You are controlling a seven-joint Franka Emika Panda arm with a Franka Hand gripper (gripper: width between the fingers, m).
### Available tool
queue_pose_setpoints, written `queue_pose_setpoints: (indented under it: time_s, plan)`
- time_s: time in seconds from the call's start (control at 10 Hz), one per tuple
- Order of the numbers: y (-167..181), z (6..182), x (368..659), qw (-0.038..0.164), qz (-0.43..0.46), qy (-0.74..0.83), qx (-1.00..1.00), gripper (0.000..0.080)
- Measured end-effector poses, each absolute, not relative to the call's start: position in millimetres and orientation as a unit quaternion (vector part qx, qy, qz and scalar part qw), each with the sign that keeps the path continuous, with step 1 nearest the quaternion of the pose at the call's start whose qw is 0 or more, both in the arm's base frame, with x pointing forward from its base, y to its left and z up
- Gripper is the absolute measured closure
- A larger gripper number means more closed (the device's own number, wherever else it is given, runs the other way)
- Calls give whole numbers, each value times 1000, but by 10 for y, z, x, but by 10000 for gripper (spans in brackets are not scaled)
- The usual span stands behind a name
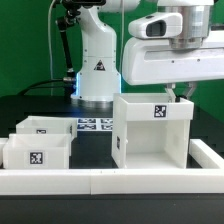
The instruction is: Assemble drawer
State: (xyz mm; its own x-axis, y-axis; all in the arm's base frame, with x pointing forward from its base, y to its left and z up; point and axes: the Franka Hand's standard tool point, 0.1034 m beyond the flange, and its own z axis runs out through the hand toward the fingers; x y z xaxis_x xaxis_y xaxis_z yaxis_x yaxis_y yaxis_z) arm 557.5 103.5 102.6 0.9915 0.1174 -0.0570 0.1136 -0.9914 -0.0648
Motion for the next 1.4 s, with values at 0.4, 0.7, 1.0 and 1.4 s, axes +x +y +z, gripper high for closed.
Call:
queue_pose_setpoints:
  time_s: [0.4, 0.7, 1.0, 1.4]
  plan:
    - [1034, 1034, 5644, 33, 25, 5, -999, 762]
    - [1041, 1026, 5705, 34, 13, 122, -992, 762]
    - [923, 1028, 5857, 43, 13, 252, -967, 762]
    - [930, 1034, 5909, 51, 19, 367, -929, 762]
